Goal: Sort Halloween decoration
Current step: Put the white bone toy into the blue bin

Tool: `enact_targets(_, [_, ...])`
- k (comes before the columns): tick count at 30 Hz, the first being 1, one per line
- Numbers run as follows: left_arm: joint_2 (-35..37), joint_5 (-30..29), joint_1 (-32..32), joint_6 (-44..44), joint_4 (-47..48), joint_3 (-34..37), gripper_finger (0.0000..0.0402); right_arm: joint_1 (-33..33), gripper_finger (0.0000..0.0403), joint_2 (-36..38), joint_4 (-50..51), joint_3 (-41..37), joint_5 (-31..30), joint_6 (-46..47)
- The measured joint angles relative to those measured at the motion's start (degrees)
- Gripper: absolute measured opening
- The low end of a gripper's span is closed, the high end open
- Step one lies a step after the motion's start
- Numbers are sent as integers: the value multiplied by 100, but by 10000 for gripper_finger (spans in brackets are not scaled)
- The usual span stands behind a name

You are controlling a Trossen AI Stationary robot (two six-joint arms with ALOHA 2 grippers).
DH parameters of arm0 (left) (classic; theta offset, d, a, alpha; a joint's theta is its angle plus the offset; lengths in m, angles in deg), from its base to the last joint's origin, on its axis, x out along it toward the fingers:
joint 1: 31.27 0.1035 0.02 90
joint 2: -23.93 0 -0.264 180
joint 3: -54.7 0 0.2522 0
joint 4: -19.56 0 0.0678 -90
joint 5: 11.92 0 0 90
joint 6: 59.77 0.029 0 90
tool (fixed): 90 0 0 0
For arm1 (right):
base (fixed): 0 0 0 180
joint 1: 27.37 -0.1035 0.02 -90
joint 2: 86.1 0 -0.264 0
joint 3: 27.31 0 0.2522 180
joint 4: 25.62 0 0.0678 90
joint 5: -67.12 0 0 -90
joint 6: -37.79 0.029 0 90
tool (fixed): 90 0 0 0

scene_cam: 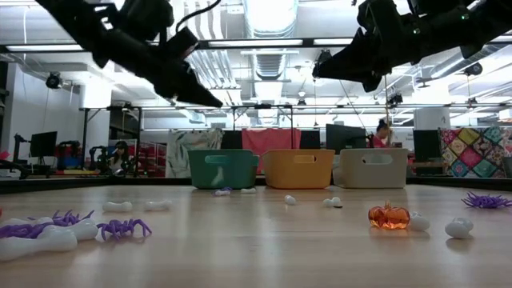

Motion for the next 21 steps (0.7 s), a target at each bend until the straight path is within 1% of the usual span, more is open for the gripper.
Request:
enact_targets(6, [-86, 3, 390, 425, 1177, -886, 1, 0, 68, 2, 34, 0, 2, 24])
enact_targets(8, [-150, 139, 431, 620, 1545, -1056, 0, 0, 68, 2, 42, 0, 2, 24])
enact_targets(10, [-215, 275, 444, 739, 1664, -1173, 0, 0, 68, 2, 72, 0, 2, 24])
enact_targets(15, [-306, 769, 445, 804, 1758, -1085, 0, 0, 68, 2, 190, 0, 2, 48])
enact_targets(21, [-581, 904, 440, 181, 1735, -887, 0, 0, 68, 2, 299, -2, 2, 122])
